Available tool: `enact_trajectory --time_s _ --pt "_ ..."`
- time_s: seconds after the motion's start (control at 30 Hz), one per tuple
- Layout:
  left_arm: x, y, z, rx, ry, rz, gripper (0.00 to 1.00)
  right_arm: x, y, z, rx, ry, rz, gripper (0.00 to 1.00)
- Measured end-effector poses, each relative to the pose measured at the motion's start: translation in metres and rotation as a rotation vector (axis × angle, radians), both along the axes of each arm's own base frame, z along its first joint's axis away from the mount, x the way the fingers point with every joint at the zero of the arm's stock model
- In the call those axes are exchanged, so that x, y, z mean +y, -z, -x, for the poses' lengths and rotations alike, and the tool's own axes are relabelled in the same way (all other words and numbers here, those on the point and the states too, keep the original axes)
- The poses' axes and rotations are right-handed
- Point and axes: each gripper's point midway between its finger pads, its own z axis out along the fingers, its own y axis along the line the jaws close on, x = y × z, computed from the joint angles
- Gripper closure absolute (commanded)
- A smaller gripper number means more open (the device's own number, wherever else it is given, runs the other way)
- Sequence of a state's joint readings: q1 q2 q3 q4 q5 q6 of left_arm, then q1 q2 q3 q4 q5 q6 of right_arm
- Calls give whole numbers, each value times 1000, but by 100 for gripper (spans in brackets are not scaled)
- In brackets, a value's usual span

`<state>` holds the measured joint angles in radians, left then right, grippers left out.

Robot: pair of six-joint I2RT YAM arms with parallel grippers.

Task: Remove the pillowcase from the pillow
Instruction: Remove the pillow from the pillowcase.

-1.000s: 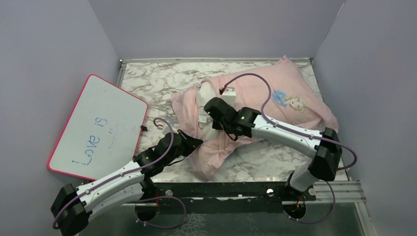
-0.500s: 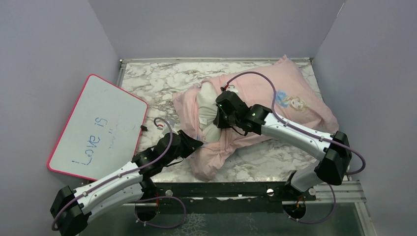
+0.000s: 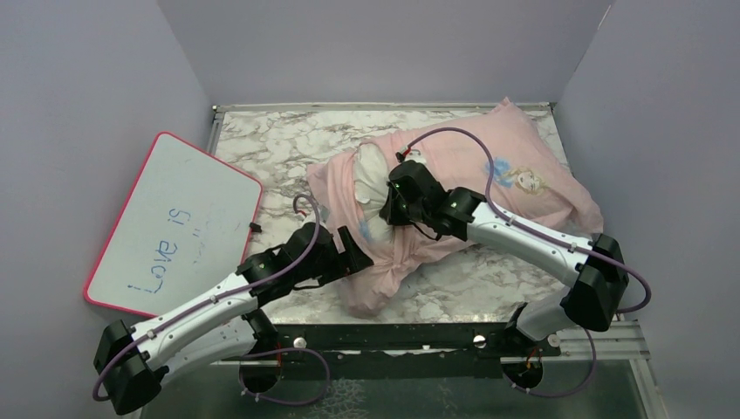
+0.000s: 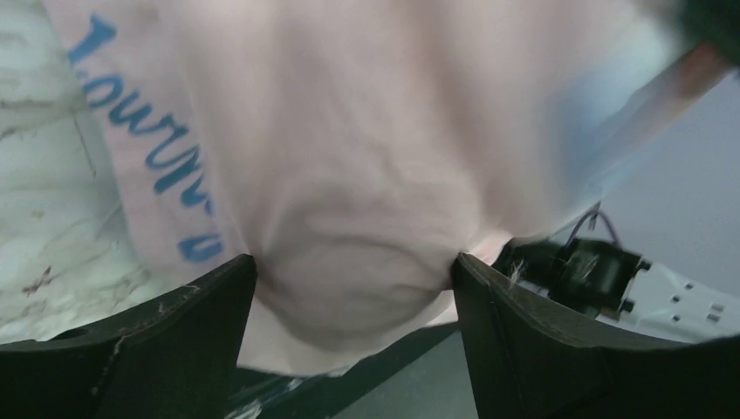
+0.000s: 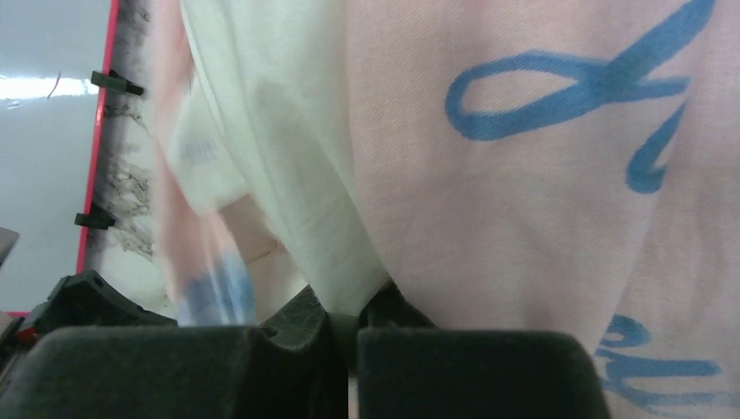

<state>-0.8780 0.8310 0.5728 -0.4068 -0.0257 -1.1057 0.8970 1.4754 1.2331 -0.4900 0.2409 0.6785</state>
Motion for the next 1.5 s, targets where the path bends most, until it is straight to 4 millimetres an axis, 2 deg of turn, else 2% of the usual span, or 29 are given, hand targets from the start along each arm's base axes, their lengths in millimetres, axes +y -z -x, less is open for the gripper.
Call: enact_trajectory --time_s 0.13,0.27,0.37,0.47,0.57,0.7,0.73,0.9,0.97,1.07,1.17,1.27,1.43,1.47,1.5 --pt "9 11 23 72 59 -28 11 1 -1 -2 -6 -5 4 99" --pt "25 10 45 100 106 -49 11 3 -2 -6 -16 -4 2 99" --pt "31 14 54 115 134 -71 12 4 -4 -9 -21 -1 -5 99" --pt "30 23 54 130 163 -111 17 4 -4 -9 -24 0 -9 99" --pt "21 29 47 116 183 -118 46 4 -4 -9 -24 0 -10 99" --pt "6 34 34 66 194 -86 95 4 -5 -9 -24 0 -10 99" --pt "4 34 31 54 193 -78 100 4 -6 -10 -27 1 -10 99" --pt "-1 42 31 31 165 -7 100 -2 -23 -20 -48 9 14 99" --pt "-2 39 31 11 132 64 100 -7 -31 -25 -47 10 35 99" --pt "4 44 44 26 105 138 100 -15 -47 -40 -72 24 47 99" --pt "7 45 48 36 65 197 100 -21 -61 -48 -78 22 50 99" --pt "7 41 47 46 38 225 100 -22 -64 -49 -65 5 50 99" --pt "9 56 44 87 7 150 100 -18 -59 -43 -31 -36 32 99" --pt "10 62 43 103 0 112 99 -17 -57 -42 -25 -42 29 99" --pt "10 66 42 115 -2 82 91 -17 -55 -41 -21 -46 28 99"
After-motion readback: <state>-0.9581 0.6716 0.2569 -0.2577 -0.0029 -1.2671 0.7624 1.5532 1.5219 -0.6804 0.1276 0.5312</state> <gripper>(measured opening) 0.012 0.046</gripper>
